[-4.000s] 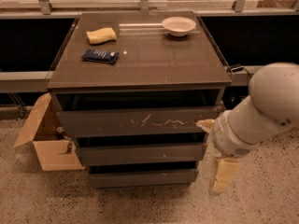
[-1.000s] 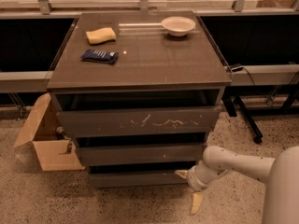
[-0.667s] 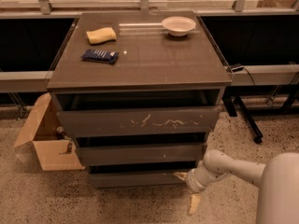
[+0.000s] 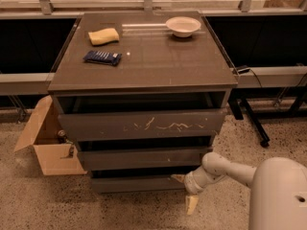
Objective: Open bottom drawer
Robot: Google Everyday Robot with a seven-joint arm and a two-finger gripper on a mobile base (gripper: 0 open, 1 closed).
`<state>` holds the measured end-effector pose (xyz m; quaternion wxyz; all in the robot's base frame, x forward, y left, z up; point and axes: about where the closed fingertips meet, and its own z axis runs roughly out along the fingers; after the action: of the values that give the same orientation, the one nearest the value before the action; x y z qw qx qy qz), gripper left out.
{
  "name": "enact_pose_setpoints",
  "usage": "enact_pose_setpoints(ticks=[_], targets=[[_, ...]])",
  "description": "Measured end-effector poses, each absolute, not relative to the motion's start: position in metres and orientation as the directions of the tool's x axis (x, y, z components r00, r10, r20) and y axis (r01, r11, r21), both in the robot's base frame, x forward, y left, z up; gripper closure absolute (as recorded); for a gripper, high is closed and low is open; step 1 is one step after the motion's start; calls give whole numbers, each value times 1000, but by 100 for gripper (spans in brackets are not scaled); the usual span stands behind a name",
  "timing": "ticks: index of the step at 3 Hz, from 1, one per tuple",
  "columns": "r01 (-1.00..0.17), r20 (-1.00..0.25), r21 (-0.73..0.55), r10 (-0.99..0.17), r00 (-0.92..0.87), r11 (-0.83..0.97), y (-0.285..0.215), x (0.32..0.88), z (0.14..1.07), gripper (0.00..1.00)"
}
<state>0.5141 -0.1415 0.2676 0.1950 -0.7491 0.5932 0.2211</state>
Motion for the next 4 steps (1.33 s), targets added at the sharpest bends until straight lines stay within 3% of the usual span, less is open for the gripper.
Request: enact_pose_setpoints(ticks=[4], targets=[[-986, -649, -124, -743, 164, -109, -93, 575, 198, 0]])
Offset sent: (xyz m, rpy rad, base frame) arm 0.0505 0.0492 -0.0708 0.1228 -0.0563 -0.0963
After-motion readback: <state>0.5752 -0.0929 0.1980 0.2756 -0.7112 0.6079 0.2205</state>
